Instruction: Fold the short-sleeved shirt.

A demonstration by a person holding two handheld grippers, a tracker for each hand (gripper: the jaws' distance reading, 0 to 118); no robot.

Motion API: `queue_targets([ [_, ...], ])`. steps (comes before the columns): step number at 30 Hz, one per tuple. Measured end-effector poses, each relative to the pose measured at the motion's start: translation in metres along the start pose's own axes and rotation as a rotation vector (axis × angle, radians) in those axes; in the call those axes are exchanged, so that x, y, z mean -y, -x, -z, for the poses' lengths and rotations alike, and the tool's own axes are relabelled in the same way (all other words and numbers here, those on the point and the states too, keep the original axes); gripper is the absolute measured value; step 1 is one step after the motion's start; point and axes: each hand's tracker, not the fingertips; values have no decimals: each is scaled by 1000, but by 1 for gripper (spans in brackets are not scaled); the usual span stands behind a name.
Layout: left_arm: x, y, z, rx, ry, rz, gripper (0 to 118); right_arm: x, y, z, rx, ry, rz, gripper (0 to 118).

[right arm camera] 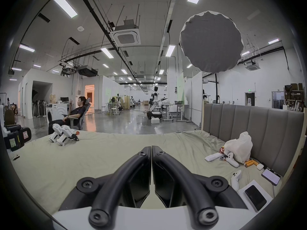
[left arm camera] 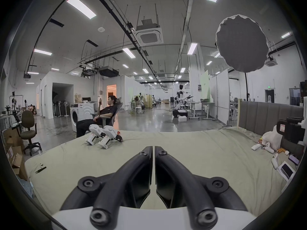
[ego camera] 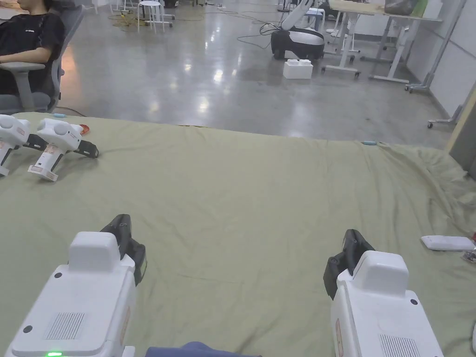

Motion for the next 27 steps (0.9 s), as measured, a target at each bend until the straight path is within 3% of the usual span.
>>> queue_targets([
  [4,7,18,-5,-7,32,-5,5,0,7,-18,-7,43,-21,0],
  [10,47,49,-15,12,197,-65,5,71,54,-41,-199,241,-50,0],
  [13,69,64,-21,30,322,-143,5,110,80,-47,-294,375,-16,1],
  [17,98,81,-33,73,439,-248,5,152,110,-52,-368,478,-98,1],
  [20,117,91,-39,117,529,-297,6,179,117,-55,-318,540,-167,1],
  [23,131,101,-38,201,614,-372,16,196,110,-54,-300,531,-192,1],
  [24,135,105,-36,246,643,-399,24,200,106,-57,-301,522,-201,1],
  [26,144,111,-28,342,706,-462,49,199,102,-55,-303,512,-196,1],
  [27,150,114,-22,397,740,-507,72,199,101,-53,-302,519,-187,1],
])
